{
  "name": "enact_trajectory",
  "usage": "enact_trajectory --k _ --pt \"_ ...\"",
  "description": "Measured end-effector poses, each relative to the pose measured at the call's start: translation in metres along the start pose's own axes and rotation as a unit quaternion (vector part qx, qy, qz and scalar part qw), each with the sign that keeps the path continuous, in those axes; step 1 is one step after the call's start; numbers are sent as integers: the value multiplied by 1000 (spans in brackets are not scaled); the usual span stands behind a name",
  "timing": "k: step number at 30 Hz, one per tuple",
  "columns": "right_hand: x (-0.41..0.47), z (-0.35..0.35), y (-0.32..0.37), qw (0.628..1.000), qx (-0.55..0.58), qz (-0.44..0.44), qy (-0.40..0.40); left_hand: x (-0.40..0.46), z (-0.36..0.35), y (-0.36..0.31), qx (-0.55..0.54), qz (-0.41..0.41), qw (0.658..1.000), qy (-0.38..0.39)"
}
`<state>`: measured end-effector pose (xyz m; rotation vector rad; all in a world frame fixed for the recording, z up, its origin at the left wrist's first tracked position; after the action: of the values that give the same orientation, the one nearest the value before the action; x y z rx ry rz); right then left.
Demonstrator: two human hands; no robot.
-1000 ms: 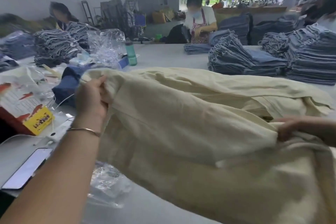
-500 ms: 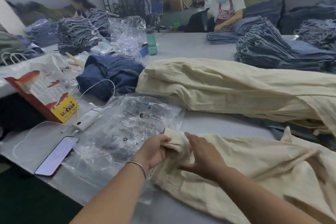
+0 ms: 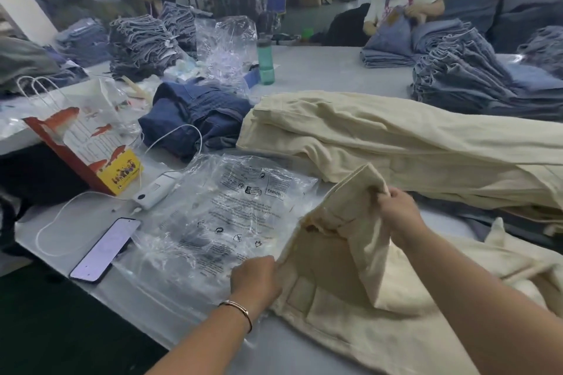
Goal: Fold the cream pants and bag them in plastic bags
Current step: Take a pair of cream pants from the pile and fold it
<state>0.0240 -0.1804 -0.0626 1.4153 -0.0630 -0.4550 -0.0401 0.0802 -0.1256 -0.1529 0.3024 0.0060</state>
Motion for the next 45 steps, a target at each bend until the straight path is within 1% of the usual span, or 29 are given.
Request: enact_trajectory --k 2,3,4,5,6,8,9,10,11,12,13,14,15,17,18,20,23,24,27,29,31,33,34,36,38,39,40,43,45 --pt "8 14 18 999 -13 29 -15 2 8 -7 -53 -34 998 -3" --pt "14 23 30 998 -24 53 -35 4 17 -10 -118 -45 992 -1" --pt "18 34 44 994 -36 81 -61 5 31 -13 -215 -49 975 -2" --pt "21 46 61 988 -48 111 -94 4 48 -16 -338 -49 940 1" --pt "22 58 79 978 -58 146 -136 3 67 -22 -467 -52 883 14" --pt "16 77 115 939 -77 242 -230 -2 103 -38 -670 -64 738 52" --pt "8 80 129 913 -81 295 -270 -5 120 -47 -731 -67 677 64" --pt "-4 76 142 889 -89 344 -288 -8 135 -56 -771 -67 630 72" --pt "-16 67 151 875 -122 383 -271 -10 147 -65 -797 -61 597 75" --pt "-27 54 155 868 -184 404 -222 -12 156 -73 -811 -52 577 76" --pt "-38 38 150 861 -260 409 -156 -14 162 -80 -815 -44 573 72" --pt "-48 22 141 850 -323 405 -91 -16 164 -86 -810 -38 582 68" --pt "-56 11 131 839 -362 405 -36 -17 164 -90 -796 -37 601 65" --pt "-62 -3 109 806 -405 431 28 -18 160 -94 -768 -42 637 60" --pt "-63 -7 100 790 -414 448 56 -18 158 -93 -763 -45 642 59" --pt "-64 -9 89 778 -410 466 95 -17 157 -88 -770 -37 634 64" --pt "-65 -13 81 754 -396 518 81 -14 159 -82 -773 -35 628 88" --pt "-65 -16 80 751 -407 514 82 -15 160 -82 -768 -40 632 96" --pt "-62 -19 80 764 -416 483 97 -13 164 -83 -757 -52 642 113" --pt "-63 -20 80 748 -440 488 95 -13 166 -84 -752 -52 645 123" --pt "-68 -22 81 717 -458 519 86 -13 165 -88 -717 -51 687 105" --pt "-72 -21 80 709 -437 550 57 -13 162 -94 -689 -58 719 70" --pt "-72 -19 78 723 -406 559 28 -13 162 -97 -689 -58 721 56" --pt "-69 -10 66 769 -330 546 -32 -11 165 -97 -693 -51 718 31" --pt "-60 1 44 835 -290 462 -68 -6 172 -88 -703 -51 710 10" --pt "-56 6 33 860 -284 417 -83 -4 176 -83 -706 -57 706 3" --pt "-53 9 23 866 -290 395 -101 -2 178 -78 -705 -67 706 -1" --pt "-48 10 8 839 -319 418 -142 0 175 -70 -691 -81 718 -14" --pt "-40 13 10 835 -306 417 -187 3 170 -66 -713 -52 698 -28"
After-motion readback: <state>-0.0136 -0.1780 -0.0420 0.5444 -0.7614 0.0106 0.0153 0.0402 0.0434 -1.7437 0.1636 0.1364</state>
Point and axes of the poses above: each hand's wrist, its own x-axis towards the middle knuckle, its own z-axis out of the back of the hand, y = z × x, the point moved 2 cm from there along x, towards the middle knuckle, and after that the axes turned 3 degrees about y, right-handed, at the moved point
